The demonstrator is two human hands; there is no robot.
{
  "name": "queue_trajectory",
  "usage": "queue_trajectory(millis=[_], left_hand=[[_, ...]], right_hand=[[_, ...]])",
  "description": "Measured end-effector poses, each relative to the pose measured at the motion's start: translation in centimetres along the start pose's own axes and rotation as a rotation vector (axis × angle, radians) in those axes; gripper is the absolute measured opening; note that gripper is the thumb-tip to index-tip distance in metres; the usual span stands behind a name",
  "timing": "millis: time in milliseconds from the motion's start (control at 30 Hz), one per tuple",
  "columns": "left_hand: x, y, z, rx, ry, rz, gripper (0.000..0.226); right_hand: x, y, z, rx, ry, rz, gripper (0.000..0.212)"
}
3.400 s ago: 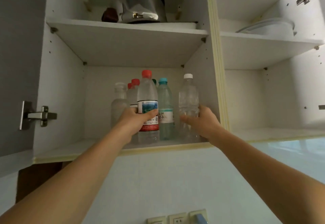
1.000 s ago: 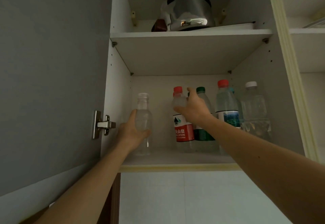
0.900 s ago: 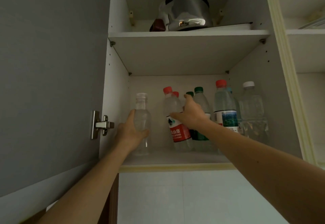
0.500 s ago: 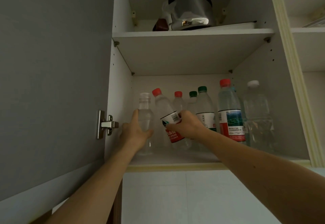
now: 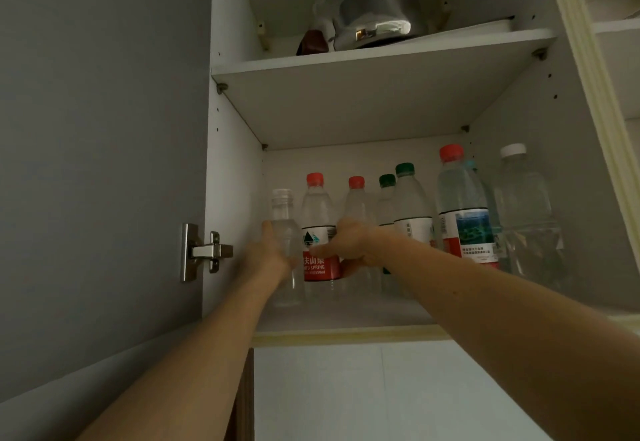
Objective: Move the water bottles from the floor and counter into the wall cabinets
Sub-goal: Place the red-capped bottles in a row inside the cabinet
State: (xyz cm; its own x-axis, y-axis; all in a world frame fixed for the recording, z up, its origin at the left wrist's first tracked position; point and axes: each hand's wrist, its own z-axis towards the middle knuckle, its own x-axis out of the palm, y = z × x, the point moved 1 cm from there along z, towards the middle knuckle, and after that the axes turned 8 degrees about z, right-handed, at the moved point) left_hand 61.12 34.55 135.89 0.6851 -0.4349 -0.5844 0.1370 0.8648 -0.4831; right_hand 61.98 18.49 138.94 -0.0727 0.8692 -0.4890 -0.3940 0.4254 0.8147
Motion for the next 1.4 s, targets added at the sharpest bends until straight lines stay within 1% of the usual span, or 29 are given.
queue_trajectory(millis=[233, 367, 433, 500, 567, 667, 700, 733, 800, 867, 900, 1000, 1133, 1233, 1400], left_hand=[[0.2, 0.3, 1.5, -0.051, 0.014, 0.107, 0.068], [0.2, 0.5, 2.1, -0.056, 0.031, 0.150, 0.070], [0.5, 0.6, 2.4, -0.041, 0.027, 0.190, 0.074], [0.7, 0.5, 2.6, -0.023, 0.025, 0.214, 0.078], [0.8, 0.4, 2.4, 0.014, 0.014, 0.268, 0.081], [0.6, 0.3, 1.9, 0.105, -0.037, 0.367, 0.101], [0.5, 0.3, 1.8, 0.158, -0.057, 0.417, 0.109], [0.4, 0.3, 1.7, 0.219, -0.072, 0.508, 0.117], [0.5, 0.2, 1.5, 0.303, -0.081, 0.777, 0.129], [0.6, 0.0, 1.6, 0.318, -0.090, 1.035, 0.136], [0.5, 0.0, 1.7, 0.318, -0.100, 1.130, 0.138], [0.2, 0.0, 2.2, 0.305, -0.094, 1.264, 0.139], [0.5, -0.1, 2.7, 0.297, -0.047, 1.333, 0.133], [1.0, 0.2, 3.2, 0.278, -0.042, 1.392, 0.128], [1.9, 0.9, 4.1, 0.232, 0.003, 1.500, 0.121]], right_hand=[[0.7, 0.6, 2.4, 0.017, 0.033, -0.110, 0.050], [0.7, 0.5, 3.5, 0.027, 0.053, -0.117, 0.052], [0.9, 0.0, 4.0, 0.003, 0.037, -0.125, 0.052], [1.3, -0.4, 4.2, -0.036, 0.020, -0.194, 0.053], [1.7, -0.6, 3.9, -0.078, 0.001, -0.317, 0.062], [1.9, -0.7, 3.8, -0.170, -0.051, -0.435, 0.094], [1.9, -0.6, 3.9, -0.179, -0.060, -0.456, 0.103], [1.8, -0.4, 3.9, -0.191, -0.064, -0.482, 0.107], [1.7, 0.1, 3.7, -0.258, -0.093, -0.536, 0.110], [1.5, 0.3, 3.5, -0.343, -0.147, -0.633, 0.112], [1.4, 0.3, 3.3, -0.379, -0.183, -0.726, 0.108], [1.8, 0.2, 3.0, -0.483, -0.296, -1.041, 0.093], [2.2, 0.3, 2.8, -0.473, -0.365, -1.354, 0.104], [2.2, 0.0, 3.3, -0.476, -0.380, -1.434, 0.113], [1.9, -0.8, 4.0, -0.484, -0.401, -1.447, 0.127]])
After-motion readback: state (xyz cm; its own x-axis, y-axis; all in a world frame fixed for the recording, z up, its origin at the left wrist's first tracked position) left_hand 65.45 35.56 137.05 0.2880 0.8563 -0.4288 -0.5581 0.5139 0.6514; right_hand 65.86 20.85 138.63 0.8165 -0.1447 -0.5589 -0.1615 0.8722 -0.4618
